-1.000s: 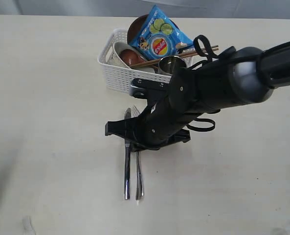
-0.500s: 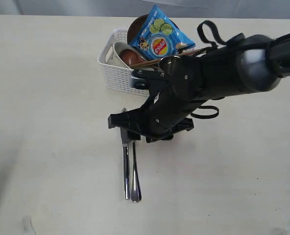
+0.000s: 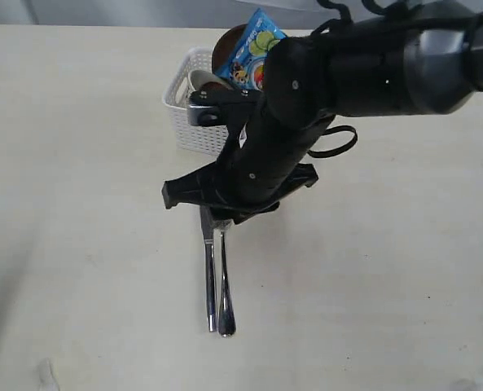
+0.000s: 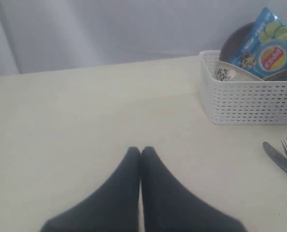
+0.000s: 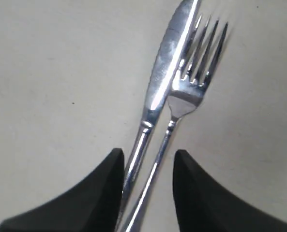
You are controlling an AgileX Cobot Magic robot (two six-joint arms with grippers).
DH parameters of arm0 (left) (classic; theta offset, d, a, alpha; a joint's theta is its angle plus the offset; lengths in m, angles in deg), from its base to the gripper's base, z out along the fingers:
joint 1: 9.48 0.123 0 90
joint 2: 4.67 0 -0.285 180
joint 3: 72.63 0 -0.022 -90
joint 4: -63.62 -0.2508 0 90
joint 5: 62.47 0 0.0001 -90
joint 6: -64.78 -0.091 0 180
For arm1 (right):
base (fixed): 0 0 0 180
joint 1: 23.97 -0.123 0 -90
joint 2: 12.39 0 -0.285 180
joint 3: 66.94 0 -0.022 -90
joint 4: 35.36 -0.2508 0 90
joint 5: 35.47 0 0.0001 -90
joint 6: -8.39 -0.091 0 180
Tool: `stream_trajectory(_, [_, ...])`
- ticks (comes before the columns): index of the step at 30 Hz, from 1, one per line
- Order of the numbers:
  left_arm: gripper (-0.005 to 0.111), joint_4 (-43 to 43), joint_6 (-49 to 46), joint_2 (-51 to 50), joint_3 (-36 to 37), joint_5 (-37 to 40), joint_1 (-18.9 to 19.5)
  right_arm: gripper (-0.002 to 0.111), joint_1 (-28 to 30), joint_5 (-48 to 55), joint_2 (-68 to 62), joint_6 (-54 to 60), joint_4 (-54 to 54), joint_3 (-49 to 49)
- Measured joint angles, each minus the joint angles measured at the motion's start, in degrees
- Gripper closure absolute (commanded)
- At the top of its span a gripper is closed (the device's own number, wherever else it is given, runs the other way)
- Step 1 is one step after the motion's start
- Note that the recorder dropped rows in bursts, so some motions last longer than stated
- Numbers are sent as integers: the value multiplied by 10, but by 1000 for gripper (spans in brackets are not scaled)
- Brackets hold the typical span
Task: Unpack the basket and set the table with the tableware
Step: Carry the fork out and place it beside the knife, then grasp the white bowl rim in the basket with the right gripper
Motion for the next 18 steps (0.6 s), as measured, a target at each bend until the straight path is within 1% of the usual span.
stream_trajectory(4, [107,0,0,0,0,0,0,75,-7,30,0,-51,101,-36])
stream_trajectory(9, [107,0,0,0,0,0,0,75,-7,92,-2,-129,259,-167])
stream_trajectory(11, [107,0,0,0,0,0,0,73,-2,104,-10,-140,289,-219])
stream_trajectory(13, [107,0,0,0,0,0,0,65,4,109,-27,-134,292,-266])
stream_trajectory(15, [107,0,0,0,0,0,0,58,17,114,-53,-108,269,-315])
stream_trajectory(18, [107,0,0,0,0,0,0,58,36,126,-100,-58,198,-379])
